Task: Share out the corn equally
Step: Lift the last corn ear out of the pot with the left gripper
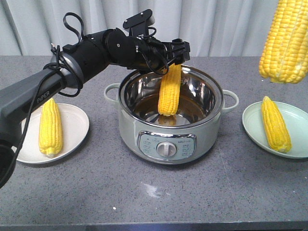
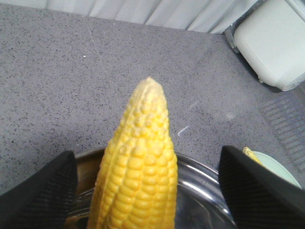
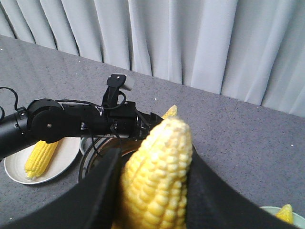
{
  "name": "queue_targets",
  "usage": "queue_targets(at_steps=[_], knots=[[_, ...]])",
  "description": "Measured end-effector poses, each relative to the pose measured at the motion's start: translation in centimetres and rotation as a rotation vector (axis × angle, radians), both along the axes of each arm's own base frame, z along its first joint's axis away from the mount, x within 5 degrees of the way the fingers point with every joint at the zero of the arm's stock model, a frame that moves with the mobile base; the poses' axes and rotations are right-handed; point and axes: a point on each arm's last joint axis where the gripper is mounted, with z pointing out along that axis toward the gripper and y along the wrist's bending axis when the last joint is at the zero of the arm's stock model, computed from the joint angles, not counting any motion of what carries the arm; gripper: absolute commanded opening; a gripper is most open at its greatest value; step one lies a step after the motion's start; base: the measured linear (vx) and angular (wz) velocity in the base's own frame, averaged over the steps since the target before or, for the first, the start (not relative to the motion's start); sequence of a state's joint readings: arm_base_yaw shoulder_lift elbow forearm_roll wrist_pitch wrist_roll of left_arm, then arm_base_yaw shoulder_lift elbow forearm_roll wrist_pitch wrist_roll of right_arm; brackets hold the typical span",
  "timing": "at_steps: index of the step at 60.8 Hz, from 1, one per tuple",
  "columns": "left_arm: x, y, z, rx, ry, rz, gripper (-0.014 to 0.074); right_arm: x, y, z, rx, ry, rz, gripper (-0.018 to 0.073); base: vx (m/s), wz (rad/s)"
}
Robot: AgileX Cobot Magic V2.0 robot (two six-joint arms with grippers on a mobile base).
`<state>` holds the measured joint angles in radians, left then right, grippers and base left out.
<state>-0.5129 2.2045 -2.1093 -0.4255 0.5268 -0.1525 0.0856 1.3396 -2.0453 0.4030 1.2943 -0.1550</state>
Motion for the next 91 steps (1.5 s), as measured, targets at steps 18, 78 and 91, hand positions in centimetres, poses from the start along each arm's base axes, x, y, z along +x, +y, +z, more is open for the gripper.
queue_targets(at_steps=[18, 78, 91], knots=[[0.0, 0.0, -0.1, 0.010, -0.007, -0.005, 0.0421, 0.0, 0.0, 0.0, 0.000, 0.000, 0.000, -0.0004, 0.00, 0.00], [-8.5, 4.1, 13.2, 0.140, -0.173, -0.188, -0.0008, 0.0, 0.0, 0.0, 0.000, 0.000, 0.000, -0.0004, 0.00, 0.00], [-13.2, 6.6, 17.0, 0.215, -0.161, -0.251, -0.0008, 0.0, 0.0, 0.0, 0.000, 0.000, 0.000, -0.0004, 0.00, 0.00]])
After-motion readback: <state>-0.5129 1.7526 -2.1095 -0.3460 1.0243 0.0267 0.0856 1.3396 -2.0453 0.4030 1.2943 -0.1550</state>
